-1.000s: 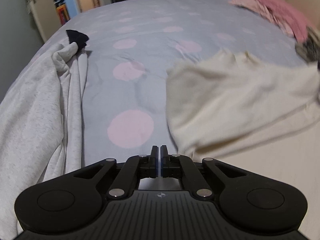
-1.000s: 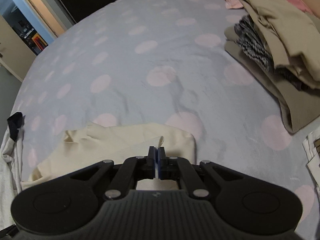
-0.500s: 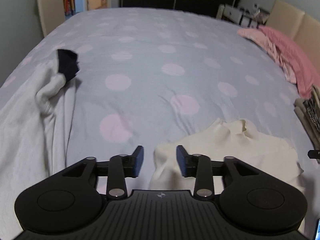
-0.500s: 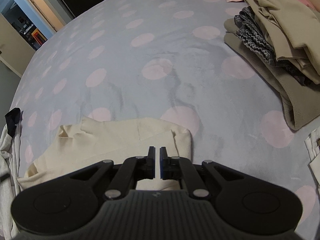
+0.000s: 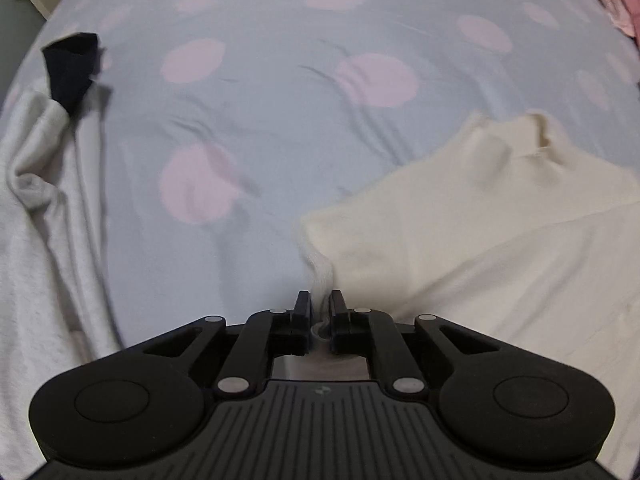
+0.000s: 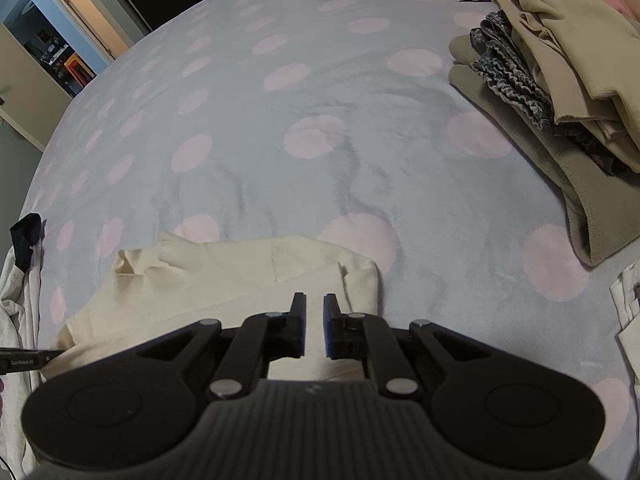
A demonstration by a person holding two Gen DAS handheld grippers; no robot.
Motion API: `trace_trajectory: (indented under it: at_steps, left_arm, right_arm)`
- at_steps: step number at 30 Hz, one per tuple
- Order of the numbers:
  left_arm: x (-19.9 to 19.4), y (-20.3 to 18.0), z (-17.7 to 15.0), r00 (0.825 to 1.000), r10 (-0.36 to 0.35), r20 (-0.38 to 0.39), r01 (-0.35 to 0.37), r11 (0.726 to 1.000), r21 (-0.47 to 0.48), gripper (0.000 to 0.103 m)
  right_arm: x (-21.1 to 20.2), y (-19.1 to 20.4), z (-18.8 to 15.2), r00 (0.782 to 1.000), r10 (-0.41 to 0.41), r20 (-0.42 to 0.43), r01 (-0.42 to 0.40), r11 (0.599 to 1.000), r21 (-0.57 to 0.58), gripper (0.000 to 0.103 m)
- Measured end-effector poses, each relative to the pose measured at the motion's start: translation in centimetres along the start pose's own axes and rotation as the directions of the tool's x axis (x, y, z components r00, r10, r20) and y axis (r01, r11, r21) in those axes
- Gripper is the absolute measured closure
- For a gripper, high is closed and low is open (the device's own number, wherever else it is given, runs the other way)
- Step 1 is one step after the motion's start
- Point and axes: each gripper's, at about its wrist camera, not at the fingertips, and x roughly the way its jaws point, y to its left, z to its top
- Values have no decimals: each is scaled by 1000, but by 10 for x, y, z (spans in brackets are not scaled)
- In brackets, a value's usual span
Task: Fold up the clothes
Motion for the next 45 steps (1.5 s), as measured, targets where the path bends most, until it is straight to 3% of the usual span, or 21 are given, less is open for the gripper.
trace_trajectory:
  at_steps: [4,10,12,14,16,21,27,30,41,45]
  left_arm:
    - [-1,39,-1,1000,-5,25,8,993,-118,99]
    - [8,57,-6,994,-11,110,38,969,-245,97]
    - [2,58,-8,985,79,155,-34,962,-270,96]
    - [-7,59,-11,965,168,203,-113,960,-258,96]
    - [-15,64,-17,964,146,221,-86,962,-258,95]
    - [-30,55,-54,964,56,262,-15,988,-157,75]
    - [-38,33,-107,960,-38,277,32,999,24,71]
    - [-43,24,-127,951,-53,306,29,996,84,58]
    - [-34,-21,-158,939,-159,305,56,945,321,58]
    - [-28,-33,-165,938,-73,339,-63,926,373,62]
  right_arm:
    - [0,-2,0,1000,-9,-3,9,1000,-2,92]
    - [1,-3,0,1000,-22,-6,22,1000,-7,92]
    - [1,-3,0,1000,-30,-6,30,1000,-3,91]
    - [1,-4,0,999,-31,-8,31,1000,0,90]
    - [1,-5,0,1000,-23,-13,23,1000,2,83]
    - [8,-8,-4,998,5,-62,-4,1000,15,78]
    - [19,-13,-17,991,4,-131,3,999,52,78]
    - [20,-13,-23,991,-16,-136,23,999,46,71]
    - [33,-18,-28,983,54,-177,-30,990,136,70]
    - [34,-24,-27,985,46,-165,-16,984,177,71]
